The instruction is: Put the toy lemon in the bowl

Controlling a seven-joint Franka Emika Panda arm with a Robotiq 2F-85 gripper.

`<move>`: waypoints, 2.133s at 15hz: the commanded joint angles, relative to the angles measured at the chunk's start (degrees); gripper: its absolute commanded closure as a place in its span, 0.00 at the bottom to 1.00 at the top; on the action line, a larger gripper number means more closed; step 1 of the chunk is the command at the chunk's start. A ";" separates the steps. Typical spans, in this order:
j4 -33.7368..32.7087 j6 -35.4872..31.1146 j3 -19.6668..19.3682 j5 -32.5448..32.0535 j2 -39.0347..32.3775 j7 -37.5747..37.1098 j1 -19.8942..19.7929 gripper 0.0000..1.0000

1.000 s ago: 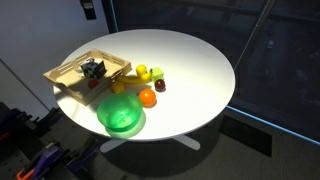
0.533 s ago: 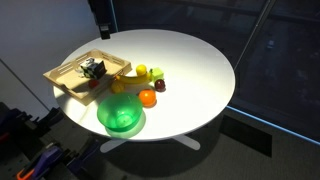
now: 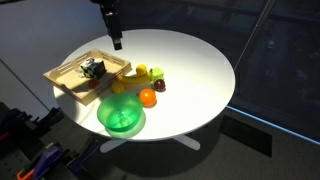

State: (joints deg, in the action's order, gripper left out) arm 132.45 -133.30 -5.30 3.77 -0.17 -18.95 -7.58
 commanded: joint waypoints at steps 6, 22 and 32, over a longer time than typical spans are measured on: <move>-5.77 -1.03 -0.19 -1.34 -8.31 -4.74 2.59 0.00; -26.38 0.68 1.52 -2.27 -27.15 9.38 4.24 0.00; -25.11 -0.83 0.94 -2.99 -27.45 8.41 5.07 0.00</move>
State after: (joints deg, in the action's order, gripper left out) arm 107.43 -134.24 -4.08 0.59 -27.60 -10.68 -2.76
